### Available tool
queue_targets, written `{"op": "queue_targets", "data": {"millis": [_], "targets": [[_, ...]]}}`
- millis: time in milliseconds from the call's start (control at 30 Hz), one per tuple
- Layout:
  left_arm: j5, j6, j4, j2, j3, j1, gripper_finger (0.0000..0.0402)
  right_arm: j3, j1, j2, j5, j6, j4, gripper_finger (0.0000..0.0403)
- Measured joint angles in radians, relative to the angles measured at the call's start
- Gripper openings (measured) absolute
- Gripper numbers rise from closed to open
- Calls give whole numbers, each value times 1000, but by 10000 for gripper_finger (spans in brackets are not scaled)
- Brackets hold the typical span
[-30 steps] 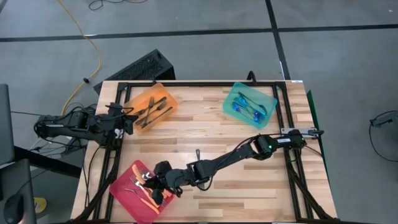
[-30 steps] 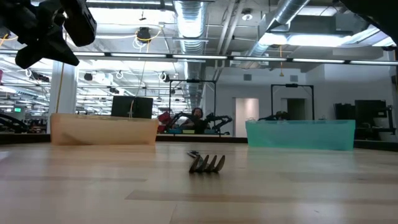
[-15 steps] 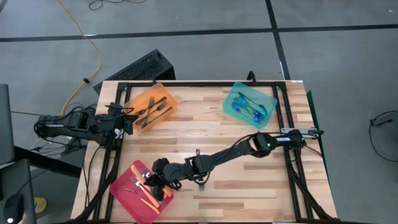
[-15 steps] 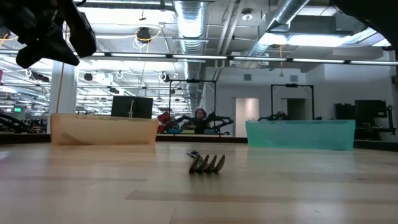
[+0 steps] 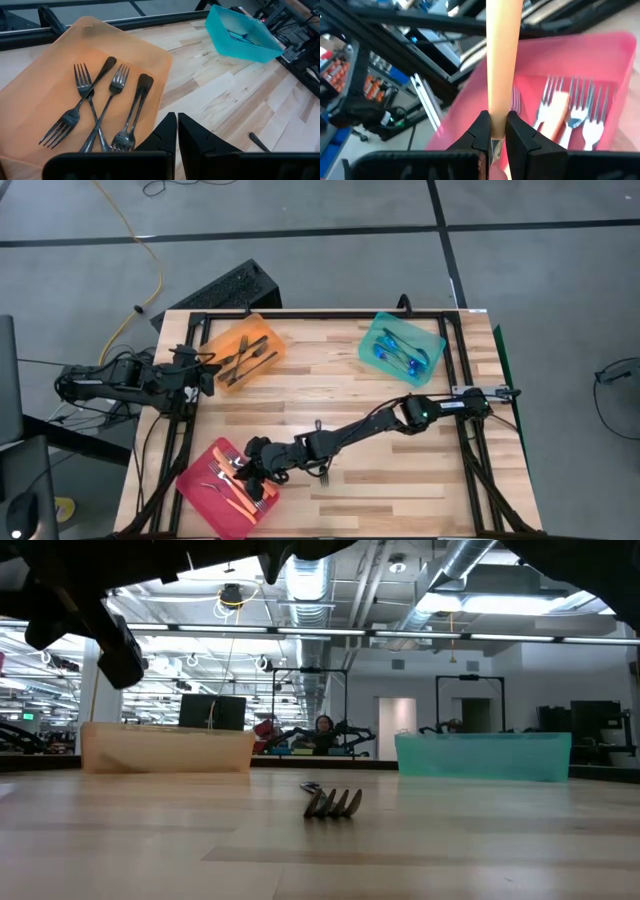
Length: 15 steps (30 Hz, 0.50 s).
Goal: Sort silverware by color (type)
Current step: Put the orange fork into the pink bin
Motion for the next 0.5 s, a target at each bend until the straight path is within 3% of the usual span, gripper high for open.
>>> {"op": "queue_targets", "data": {"millis": [500], "targets": [[-8, 0, -25, 0, 0, 0, 0, -1, 0, 30, -27, 25, -22, 55]]}}
